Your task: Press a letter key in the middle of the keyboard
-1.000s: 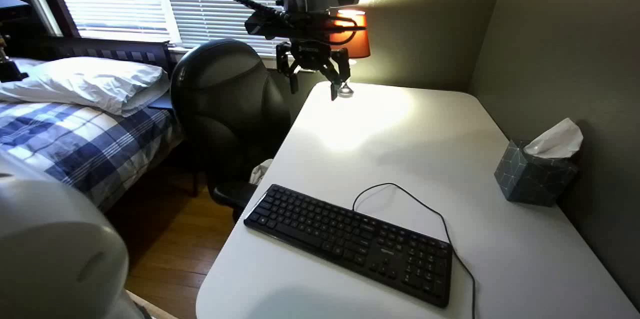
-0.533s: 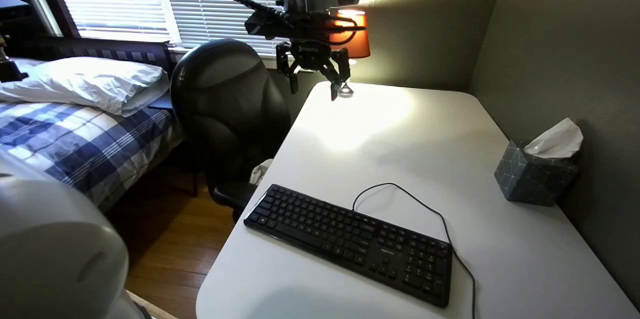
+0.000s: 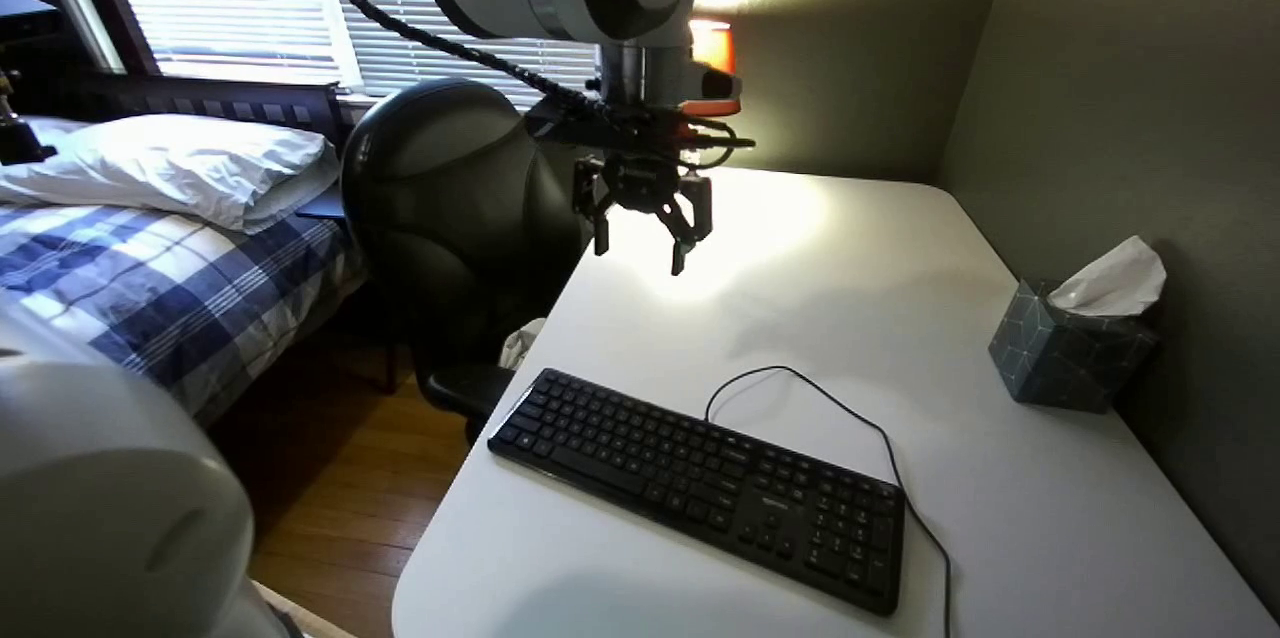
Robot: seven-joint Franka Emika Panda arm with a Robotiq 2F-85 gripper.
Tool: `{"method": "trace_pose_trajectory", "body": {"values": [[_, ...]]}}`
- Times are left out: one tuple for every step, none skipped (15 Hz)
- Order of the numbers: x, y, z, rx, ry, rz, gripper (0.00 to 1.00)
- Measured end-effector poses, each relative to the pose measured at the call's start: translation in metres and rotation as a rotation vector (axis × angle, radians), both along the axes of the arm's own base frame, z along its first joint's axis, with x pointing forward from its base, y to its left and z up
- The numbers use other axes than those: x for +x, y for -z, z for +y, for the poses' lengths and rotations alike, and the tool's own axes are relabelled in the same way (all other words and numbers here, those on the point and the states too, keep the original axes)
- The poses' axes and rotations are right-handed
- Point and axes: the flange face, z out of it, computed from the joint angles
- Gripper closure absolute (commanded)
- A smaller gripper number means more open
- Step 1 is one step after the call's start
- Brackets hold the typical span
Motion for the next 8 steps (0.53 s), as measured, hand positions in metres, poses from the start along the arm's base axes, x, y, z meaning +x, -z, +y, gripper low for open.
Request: {"method": "trace_pose_trajectory", "body": {"values": [[-0.001, 0.011, -0.004, 0.003, 0.006, 0.027, 0.0], [-0.002, 0.022, -0.008, 0.007, 0.011, 0.056, 0.0], [-0.003, 0.032, -0.011, 0.01, 0.015, 0.086, 0.0], [-0.005, 0.042, -0.013, 0.014, 0.019, 0.115, 0.0], [-0.007, 0.051, -0.016, 0.016, 0.02, 0.145, 0.0], [-0.009, 0.06, -0.018, 0.017, 0.02, 0.172, 0.0], [-0.011, 0.068, -0.02, 0.016, 0.019, 0.2, 0.0], [-0.013, 0.076, -0.022, 0.013, 0.018, 0.224, 0.0]]}}
